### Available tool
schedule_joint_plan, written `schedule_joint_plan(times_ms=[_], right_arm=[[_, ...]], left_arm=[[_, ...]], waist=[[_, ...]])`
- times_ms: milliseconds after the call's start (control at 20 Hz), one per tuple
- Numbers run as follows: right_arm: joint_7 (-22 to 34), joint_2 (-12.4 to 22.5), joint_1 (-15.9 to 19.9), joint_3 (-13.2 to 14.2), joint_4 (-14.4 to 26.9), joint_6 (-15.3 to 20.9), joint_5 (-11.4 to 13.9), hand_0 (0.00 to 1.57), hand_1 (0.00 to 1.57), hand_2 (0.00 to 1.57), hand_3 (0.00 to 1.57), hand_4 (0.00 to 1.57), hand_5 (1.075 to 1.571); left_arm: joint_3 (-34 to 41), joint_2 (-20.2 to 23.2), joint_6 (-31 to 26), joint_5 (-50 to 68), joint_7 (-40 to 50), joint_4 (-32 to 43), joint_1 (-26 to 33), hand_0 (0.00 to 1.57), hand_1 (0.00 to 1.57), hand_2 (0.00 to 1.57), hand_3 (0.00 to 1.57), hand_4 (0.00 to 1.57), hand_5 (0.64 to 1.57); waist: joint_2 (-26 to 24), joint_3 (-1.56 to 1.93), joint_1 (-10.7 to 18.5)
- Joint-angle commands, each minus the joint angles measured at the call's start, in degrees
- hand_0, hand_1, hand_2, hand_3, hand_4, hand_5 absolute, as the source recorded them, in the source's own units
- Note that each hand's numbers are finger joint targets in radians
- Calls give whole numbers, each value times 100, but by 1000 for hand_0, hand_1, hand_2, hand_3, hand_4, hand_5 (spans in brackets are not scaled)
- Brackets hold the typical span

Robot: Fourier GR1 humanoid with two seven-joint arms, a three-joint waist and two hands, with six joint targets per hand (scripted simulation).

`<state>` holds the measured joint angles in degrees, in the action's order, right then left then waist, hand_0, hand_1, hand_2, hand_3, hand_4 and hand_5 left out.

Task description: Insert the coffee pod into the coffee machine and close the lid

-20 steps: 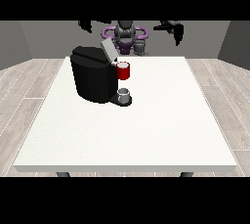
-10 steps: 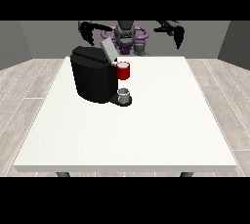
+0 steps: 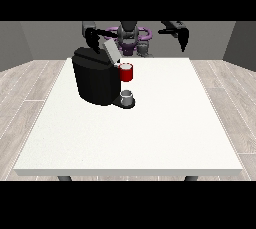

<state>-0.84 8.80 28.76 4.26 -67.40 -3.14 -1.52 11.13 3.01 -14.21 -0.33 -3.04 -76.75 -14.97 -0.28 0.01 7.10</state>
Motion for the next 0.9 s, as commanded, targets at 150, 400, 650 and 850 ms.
schedule_joint_plan(times_ms=[150, 400, 650, 850], right_arm=[[-99, 31, 413, -14, 381, -147, 138, 0, 0, 0, 0, 0, 1571], [-367, 90, 851, 221, 831, -52, 119, 0, 0, 0, 0, 0, 1571], [-426, -221, 806, -124, 805, 51, 375, 0, 0, 0, 0, 0, 1571], [-165, -293, 947, -219, 715, 110, 442, 0, 0, 0, 0, 0, 1571]], left_arm=[[-111, -10, 213, 178, 178, -382, 205, 0, 0, 0, 0, 0, 1571], [-87, 241, 157, 183, 140, -530, -87, 0, 0, 0, 0, 0, 1571], [-262, 91, 396, -42, -76, -365, 136, 0, 0, 0, 0, 0, 1571], [-98, 240, 309, 122, -158, -268, 181, 0, 0, 0, 0, 0, 1571]], waist=[[119, -1, -59], [476, 0, 124], [431, -1, -10], [277, -2, -31]])
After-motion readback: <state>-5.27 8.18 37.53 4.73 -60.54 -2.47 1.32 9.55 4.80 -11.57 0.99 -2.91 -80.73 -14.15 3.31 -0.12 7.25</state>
